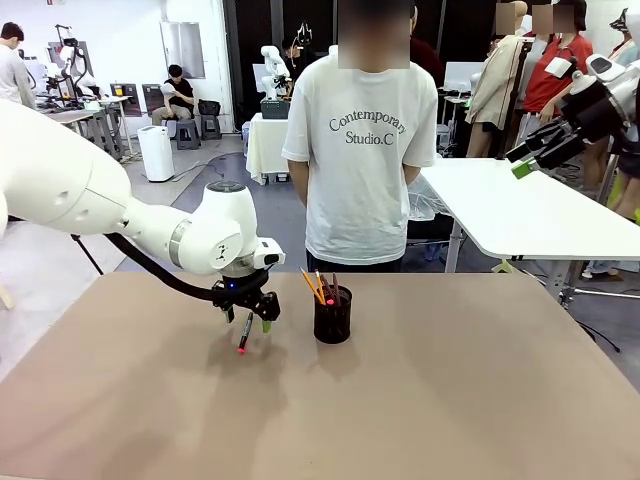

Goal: Place the pens into the pen holder.
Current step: Pick up a writing instrument from the table and place it into the Pen holder.

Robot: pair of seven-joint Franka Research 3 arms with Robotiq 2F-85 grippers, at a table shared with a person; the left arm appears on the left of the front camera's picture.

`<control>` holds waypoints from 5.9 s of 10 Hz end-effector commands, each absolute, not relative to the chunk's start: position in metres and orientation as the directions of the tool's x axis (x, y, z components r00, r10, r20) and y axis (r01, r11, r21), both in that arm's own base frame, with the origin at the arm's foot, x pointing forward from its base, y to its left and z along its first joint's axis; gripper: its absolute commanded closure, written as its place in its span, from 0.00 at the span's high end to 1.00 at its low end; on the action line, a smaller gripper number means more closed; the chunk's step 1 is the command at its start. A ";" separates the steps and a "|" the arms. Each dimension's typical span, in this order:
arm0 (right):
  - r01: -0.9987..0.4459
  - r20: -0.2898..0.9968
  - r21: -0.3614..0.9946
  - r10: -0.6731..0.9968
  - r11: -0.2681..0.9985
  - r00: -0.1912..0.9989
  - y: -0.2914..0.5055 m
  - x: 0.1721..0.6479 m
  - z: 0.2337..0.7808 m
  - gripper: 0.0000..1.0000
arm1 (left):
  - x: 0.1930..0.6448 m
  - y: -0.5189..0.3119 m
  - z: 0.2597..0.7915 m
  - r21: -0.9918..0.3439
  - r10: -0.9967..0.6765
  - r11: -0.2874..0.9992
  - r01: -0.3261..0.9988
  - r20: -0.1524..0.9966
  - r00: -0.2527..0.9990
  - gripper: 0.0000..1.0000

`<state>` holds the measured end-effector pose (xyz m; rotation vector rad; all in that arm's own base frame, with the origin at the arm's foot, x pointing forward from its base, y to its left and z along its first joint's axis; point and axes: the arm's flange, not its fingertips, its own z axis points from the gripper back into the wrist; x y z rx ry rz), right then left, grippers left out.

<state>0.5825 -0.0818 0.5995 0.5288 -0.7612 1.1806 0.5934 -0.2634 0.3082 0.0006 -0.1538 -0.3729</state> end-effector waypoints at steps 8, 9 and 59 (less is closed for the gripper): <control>-0.952 0.764 -0.026 0.621 0.304 0.177 -0.082 0.581 0.601 1.00 | 0.608 -0.258 0.300 0.045 -0.308 0.951 0.305 0.151 0.939 0.00; -0.952 0.764 -0.026 0.621 0.304 0.177 -0.082 0.581 0.601 1.00 | 0.609 -0.258 0.299 0.046 -0.310 0.951 0.306 0.144 0.940 0.00; -0.952 0.764 -0.026 0.621 0.304 0.177 -0.082 0.581 0.601 1.00 | 0.620 -0.326 0.332 -0.026 0.027 0.094 0.995 0.999 0.024 0.00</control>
